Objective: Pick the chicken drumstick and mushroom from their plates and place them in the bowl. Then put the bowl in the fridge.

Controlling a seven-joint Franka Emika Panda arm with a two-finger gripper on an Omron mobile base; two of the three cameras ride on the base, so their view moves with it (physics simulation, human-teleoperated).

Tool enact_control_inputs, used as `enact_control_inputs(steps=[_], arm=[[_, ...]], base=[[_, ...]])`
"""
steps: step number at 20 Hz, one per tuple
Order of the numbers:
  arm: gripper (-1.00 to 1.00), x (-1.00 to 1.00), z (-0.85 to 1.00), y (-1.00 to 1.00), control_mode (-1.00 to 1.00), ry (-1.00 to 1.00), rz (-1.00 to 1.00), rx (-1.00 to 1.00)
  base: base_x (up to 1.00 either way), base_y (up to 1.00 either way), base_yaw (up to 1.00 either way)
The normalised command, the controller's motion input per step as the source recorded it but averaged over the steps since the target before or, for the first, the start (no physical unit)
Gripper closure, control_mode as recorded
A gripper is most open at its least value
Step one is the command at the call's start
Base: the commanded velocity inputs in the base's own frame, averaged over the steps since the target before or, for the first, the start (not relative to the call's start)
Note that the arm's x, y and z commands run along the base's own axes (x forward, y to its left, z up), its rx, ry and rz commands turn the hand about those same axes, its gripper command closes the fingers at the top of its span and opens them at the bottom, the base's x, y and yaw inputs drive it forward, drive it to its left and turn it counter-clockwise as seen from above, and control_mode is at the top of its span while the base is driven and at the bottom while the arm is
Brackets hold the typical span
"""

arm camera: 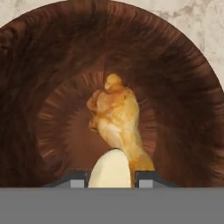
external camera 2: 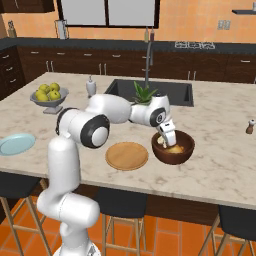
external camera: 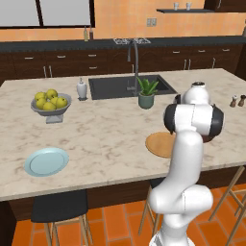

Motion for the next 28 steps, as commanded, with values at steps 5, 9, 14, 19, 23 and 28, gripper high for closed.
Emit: enact_control_inputs(steps=[5, 9, 14, 19, 23, 28], arm=[[-1.0, 0.37, -0.08, -0.21, -1.0, 0.0, 0.0, 0.05], [-1.0, 0.22, 0.0, -0.4, -1.0, -0.02, 0.0, 0.07], [-1.0, 0.12, 0.11, -0.41, -1.0, -0.01, 0.0, 0.1], [-1.0, -0.21, 0.01, -0.48, -1.0, -0.02, 0.0, 0.1], [-1.0, -0.7, 0.0, -0.19, -1.0, 0.0, 0.0, 0.06], [-1.0, -0.6, -0.15, 0.19, -1.0, 0.0, 0.0, -0.01]], base=[[0.0, 0.0, 0.0], [0.0, 0.0, 0.0], [0.0, 0.0, 0.0], [0.0, 0.0, 0.0], [0.0, 0.0, 0.0], [0.0, 0.0, 0.0]])
